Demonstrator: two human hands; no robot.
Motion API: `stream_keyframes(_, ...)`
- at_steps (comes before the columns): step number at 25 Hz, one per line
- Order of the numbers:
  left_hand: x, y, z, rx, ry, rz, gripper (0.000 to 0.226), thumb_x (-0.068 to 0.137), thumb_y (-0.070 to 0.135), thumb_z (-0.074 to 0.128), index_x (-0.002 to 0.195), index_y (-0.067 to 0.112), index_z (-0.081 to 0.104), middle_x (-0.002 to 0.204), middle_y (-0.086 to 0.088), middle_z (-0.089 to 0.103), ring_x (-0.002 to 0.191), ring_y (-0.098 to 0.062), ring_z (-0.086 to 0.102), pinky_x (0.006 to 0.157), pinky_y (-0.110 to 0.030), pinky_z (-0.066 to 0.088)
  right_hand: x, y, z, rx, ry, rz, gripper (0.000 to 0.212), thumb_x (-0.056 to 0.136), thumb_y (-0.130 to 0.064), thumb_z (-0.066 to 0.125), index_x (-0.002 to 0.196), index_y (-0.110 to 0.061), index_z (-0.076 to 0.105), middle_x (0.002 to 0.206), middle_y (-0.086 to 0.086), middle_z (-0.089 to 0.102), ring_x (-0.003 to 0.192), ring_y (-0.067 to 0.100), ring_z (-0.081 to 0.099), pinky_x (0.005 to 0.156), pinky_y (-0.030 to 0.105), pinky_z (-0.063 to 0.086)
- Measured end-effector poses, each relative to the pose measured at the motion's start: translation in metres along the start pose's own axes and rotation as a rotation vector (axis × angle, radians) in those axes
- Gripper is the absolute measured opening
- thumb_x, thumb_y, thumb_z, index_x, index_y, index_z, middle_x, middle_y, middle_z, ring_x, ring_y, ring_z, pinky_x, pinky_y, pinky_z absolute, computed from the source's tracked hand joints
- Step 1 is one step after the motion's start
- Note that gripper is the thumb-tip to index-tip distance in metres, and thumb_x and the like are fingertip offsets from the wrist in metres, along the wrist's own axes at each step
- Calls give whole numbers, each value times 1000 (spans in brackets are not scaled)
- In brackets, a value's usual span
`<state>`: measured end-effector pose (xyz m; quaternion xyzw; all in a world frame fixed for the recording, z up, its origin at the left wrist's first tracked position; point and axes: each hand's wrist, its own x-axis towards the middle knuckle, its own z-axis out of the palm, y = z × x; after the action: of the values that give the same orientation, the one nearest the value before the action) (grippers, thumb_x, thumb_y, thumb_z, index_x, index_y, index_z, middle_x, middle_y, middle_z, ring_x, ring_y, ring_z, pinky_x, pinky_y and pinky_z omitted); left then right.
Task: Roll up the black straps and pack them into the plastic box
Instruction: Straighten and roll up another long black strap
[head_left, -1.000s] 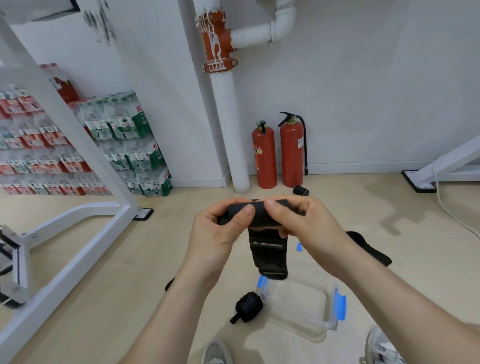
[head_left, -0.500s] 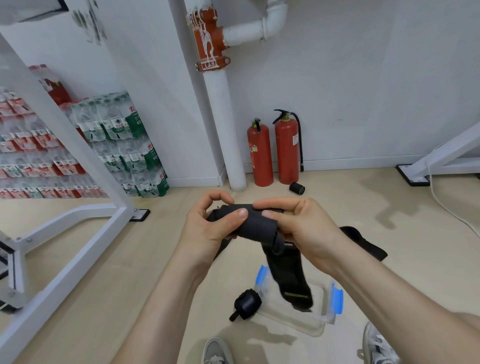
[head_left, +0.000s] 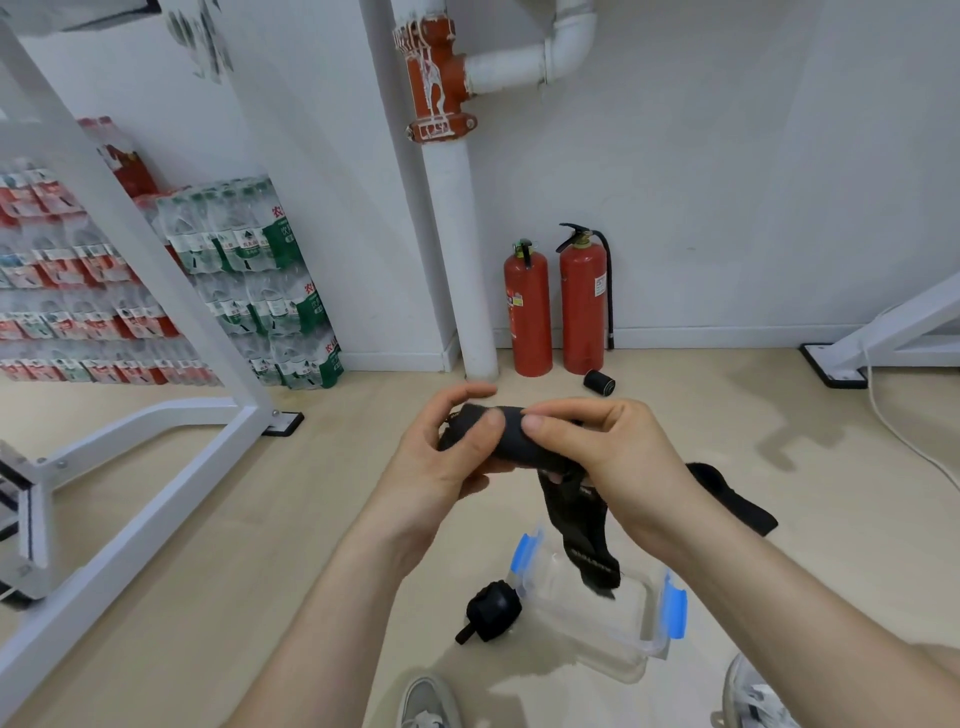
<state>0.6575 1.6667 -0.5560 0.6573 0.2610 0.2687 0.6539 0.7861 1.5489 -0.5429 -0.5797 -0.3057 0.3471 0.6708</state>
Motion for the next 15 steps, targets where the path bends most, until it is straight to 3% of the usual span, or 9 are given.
stream_keyframes(2,0,0,-1,-48,-36,41,44,62,43,84,103,37,70,107,-9,71,97,-28,69,80,-32,52,1,0,-1,97,-15,29,15,87,-17,70,94,-5,77,87,22,73,74,28,66,58,26,49)
stream_keyframes(6,4,-1,8,-118,85,133,35,55,34,92,86,29,77,87,0,73,88,-17,68,77,-26,54,-1,-1,1,128,-59,70,26,94,-25,62,99,-3,74,90,21,75,81,31,74,58,24,51)
stream_keyframes(9,4,-2,11,-138,128,168,31,57,35,87,83,23,76,85,-8,71,89,-27,69,85,-39,56,-2,-1,1,37,-74,91,26,95,-33,60,105,-12,71,91,17,75,72,25,73,59,22,53)
stream_keyframes(11,4,0,12,-171,161,170,27,54,34,86,77,26,72,80,-7,69,81,-26,69,75,-36,57,-2,3,1,44,-101,121,28,89,-35,67,113,-22,69,98,7,73,77,19,72,67,25,55)
stream_keyframes(13,3,3,14,-183,161,163,30,52,32,86,77,27,69,80,-8,68,77,-25,69,65,-30,56,-1,8,1,212,-107,151,45,76,-27,76,120,-22,67,104,4,71,87,17,72,74,30,57)
stream_keyframes(15,2,4,14,-201,154,157,36,52,28,86,82,28,67,83,-9,69,77,-25,69,66,-30,57,0,11,2,365,-74,126,51,73,-13,77,122,-17,65,108,6,70,90,17,73,77,31,58)
